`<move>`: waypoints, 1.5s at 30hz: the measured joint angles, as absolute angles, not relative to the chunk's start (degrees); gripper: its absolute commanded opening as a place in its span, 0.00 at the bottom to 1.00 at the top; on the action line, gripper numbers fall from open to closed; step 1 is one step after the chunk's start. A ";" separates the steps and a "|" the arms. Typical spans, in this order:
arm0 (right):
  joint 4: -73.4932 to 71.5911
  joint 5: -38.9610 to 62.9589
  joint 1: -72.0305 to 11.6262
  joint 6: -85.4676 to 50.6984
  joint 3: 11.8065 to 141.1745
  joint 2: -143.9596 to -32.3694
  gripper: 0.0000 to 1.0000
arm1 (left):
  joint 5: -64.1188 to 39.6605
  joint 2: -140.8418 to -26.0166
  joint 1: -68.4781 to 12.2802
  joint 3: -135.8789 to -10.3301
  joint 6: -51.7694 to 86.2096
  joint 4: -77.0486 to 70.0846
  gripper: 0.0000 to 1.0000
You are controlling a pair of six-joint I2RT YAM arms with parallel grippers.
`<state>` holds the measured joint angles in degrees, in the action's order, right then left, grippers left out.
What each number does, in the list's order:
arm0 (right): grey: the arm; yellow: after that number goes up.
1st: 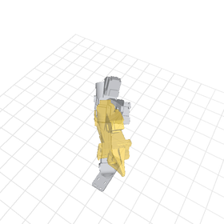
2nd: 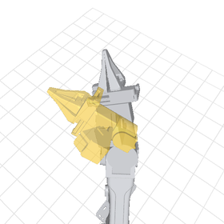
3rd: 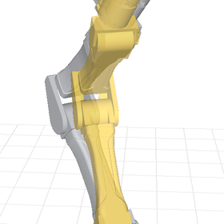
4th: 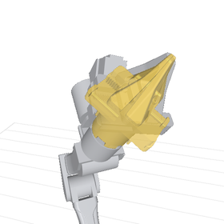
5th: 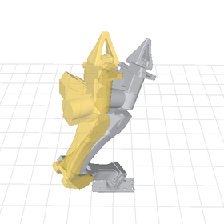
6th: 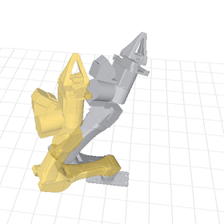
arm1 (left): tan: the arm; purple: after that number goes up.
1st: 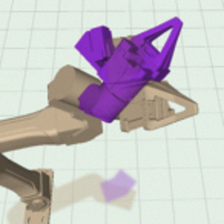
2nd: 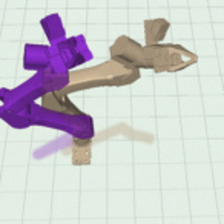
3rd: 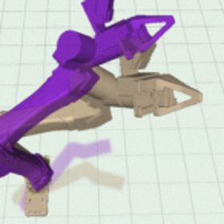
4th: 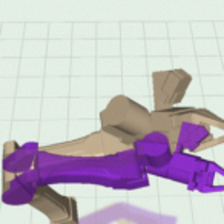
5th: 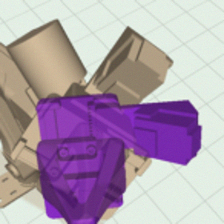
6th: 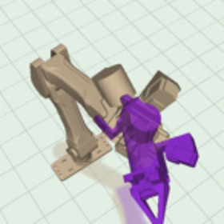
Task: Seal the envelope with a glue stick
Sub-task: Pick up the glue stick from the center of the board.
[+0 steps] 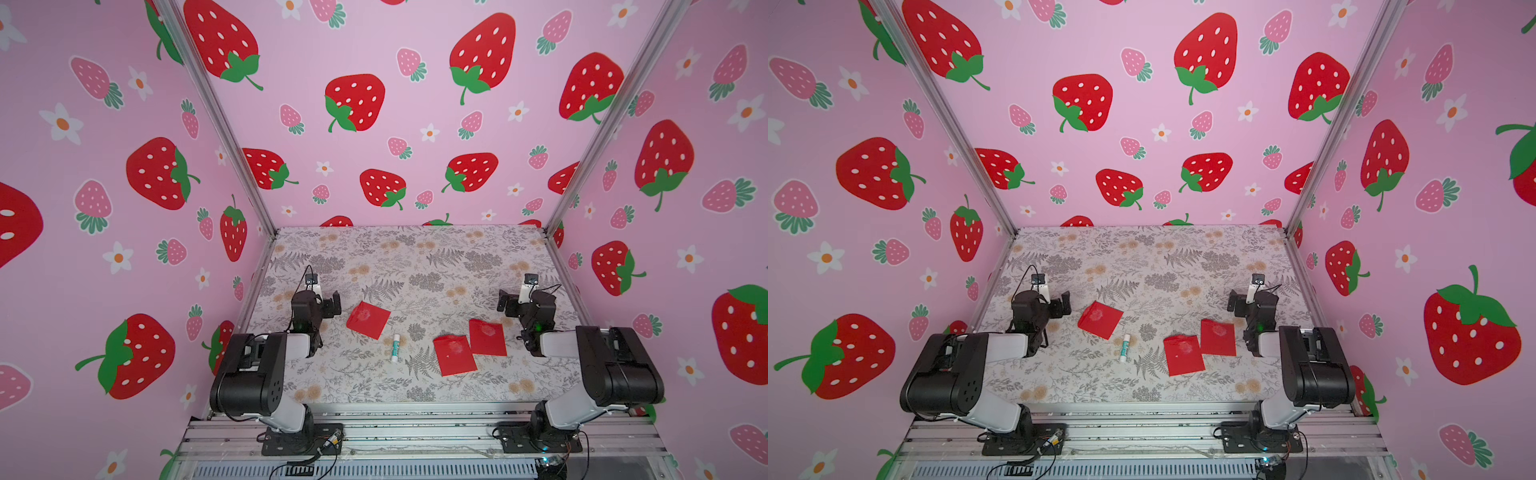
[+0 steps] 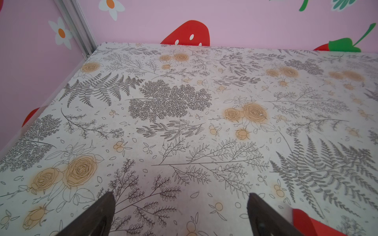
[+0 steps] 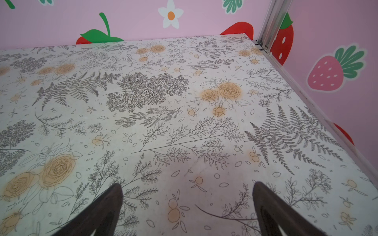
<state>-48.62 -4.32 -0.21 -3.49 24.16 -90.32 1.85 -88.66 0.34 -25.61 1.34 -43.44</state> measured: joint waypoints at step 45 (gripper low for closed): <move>32.62 -10.24 -45.50 -36.32 66.92 -95.53 0.70 | 0.23 -62.72 -4.56 -58.61 11.97 36.64 0.95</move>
<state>32.62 -10.24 -45.50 -36.32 66.92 -95.53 0.23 -62.72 -4.56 -58.61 11.97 36.64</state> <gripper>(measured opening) 0.729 0.948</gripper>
